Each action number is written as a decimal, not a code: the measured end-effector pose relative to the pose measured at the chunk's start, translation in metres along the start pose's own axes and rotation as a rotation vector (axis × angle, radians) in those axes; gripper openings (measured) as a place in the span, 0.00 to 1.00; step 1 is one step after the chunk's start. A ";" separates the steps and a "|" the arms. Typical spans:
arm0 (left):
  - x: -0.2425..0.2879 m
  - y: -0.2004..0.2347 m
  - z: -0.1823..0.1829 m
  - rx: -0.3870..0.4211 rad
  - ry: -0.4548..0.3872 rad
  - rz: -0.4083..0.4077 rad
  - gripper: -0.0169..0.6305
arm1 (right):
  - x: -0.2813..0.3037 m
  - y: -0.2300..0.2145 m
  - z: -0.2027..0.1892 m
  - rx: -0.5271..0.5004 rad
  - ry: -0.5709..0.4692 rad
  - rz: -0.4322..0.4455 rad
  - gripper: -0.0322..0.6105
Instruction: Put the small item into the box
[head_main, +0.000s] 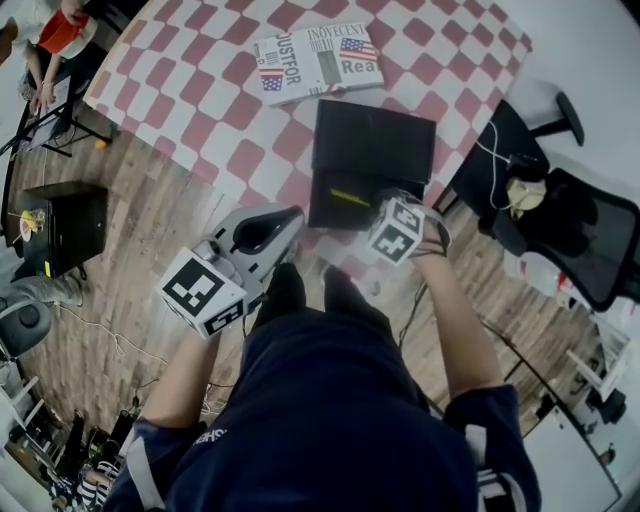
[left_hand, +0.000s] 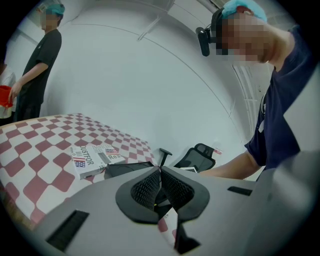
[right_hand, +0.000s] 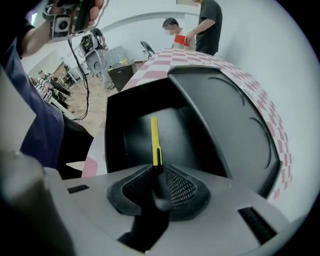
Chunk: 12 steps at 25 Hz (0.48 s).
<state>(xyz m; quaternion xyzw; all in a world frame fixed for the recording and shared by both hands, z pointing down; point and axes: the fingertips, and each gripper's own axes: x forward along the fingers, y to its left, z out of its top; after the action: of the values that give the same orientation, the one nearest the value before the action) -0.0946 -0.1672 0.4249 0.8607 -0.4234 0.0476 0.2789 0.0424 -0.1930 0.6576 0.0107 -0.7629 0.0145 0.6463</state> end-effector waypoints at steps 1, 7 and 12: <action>-0.001 -0.001 0.001 0.005 0.000 -0.006 0.09 | -0.004 -0.001 0.000 0.020 -0.014 -0.004 0.19; -0.002 -0.009 0.007 0.038 0.001 -0.054 0.09 | -0.050 -0.008 -0.008 0.251 -0.184 -0.025 0.19; -0.003 -0.025 0.011 0.074 0.007 -0.101 0.09 | -0.104 -0.012 -0.016 0.452 -0.387 -0.087 0.16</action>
<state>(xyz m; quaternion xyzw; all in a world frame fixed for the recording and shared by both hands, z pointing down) -0.0790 -0.1587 0.4041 0.8905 -0.3766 0.0520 0.2502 0.0753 -0.2052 0.5579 0.1894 -0.8482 0.1541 0.4700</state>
